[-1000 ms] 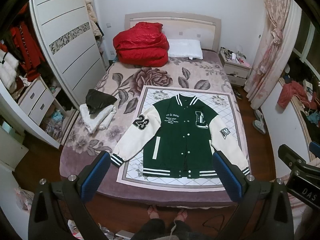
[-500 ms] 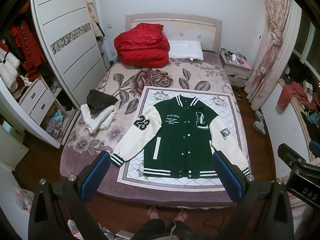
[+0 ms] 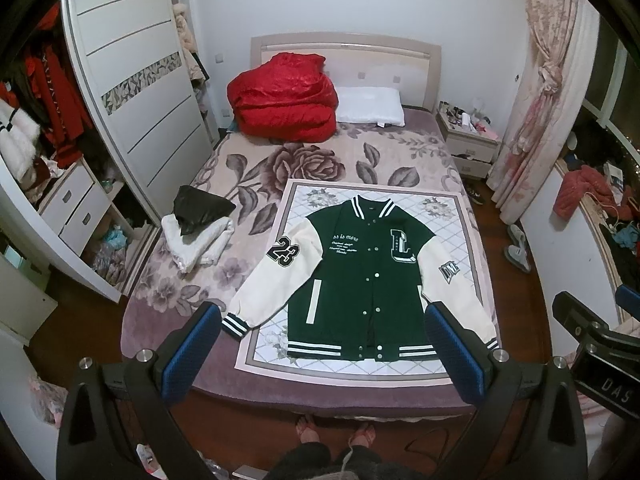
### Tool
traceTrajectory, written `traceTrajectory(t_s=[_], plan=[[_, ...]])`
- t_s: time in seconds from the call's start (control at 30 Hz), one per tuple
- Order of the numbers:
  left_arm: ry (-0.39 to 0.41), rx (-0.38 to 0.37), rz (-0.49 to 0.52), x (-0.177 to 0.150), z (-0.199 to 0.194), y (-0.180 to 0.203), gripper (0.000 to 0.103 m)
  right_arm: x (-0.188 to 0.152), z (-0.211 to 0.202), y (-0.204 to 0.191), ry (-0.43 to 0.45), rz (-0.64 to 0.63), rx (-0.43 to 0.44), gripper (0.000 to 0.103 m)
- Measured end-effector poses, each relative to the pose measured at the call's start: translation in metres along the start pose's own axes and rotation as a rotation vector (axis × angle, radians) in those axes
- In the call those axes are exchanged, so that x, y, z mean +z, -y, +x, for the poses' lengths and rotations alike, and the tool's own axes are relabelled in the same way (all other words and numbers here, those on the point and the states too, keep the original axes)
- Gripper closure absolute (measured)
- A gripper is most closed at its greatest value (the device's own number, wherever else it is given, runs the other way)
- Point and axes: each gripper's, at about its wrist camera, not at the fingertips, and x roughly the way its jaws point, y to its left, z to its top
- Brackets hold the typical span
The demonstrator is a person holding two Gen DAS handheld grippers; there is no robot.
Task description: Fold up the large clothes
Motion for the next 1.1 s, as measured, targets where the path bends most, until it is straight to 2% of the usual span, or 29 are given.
traceTrajectory(t_s=[0.27, 0.37, 0.43, 0.53, 0.67, 0.73, 0.8, 0.83, 0.93, 1.03, 1.1], plan=[[0.004, -0.009, 0.002, -0.001, 0.006, -0.001, 0.0, -0.002, 0.0, 0.001, 0.005, 0.003, 0.001, 0.0], [0.008, -0.011, 0.007, 0.004, 0.017, -0.004, 0.0, 0.008, 0.001, -0.004, 0.004, 0.016, -0.005, 0.0], [0.028, -0.001, 0.019, 0.009, 0.03, -0.005, 0.0, 0.014, 0.009, -0.006, 0.01, 0.044, -0.008, 0.0], [0.069, 0.028, 0.031, 0.015, 0.061, -0.009, 0.0, 0.022, 0.044, -0.003, -0.007, 0.121, 0.012, 0.0], [0.094, 0.077, 0.102, 0.015, 0.128, -0.002, 0.0, 0.012, 0.133, 0.024, -0.129, 0.274, 0.007, 0.0], [0.086, 0.111, 0.146, 0.009, 0.169, 0.005, 0.0, -0.002, 0.184, 0.043, -0.202, 0.357, -0.017, 0.006], [0.05, 0.132, 0.179, 0.003, 0.211, 0.015, 0.0, -0.023, 0.235, 0.065, -0.279, 0.442, -0.03, 0.034], [0.016, 0.137, 0.191, -0.001, 0.237, 0.021, 0.0, -0.035, 0.261, 0.077, -0.312, 0.492, -0.018, 0.036], [-0.049, 0.153, 0.199, -0.014, 0.3, 0.039, 0.0, -0.083, 0.342, 0.114, -0.403, 0.673, 0.032, 0.035], [-0.109, 0.196, 0.209, -0.028, 0.359, 0.058, 0.0, -0.148, 0.431, 0.15, -0.457, 0.871, 0.109, 0.028], [-0.148, 0.22, 0.211, -0.037, 0.397, 0.068, 0.0, -0.19, 0.491, 0.177, -0.473, 0.999, 0.144, 0.027]])
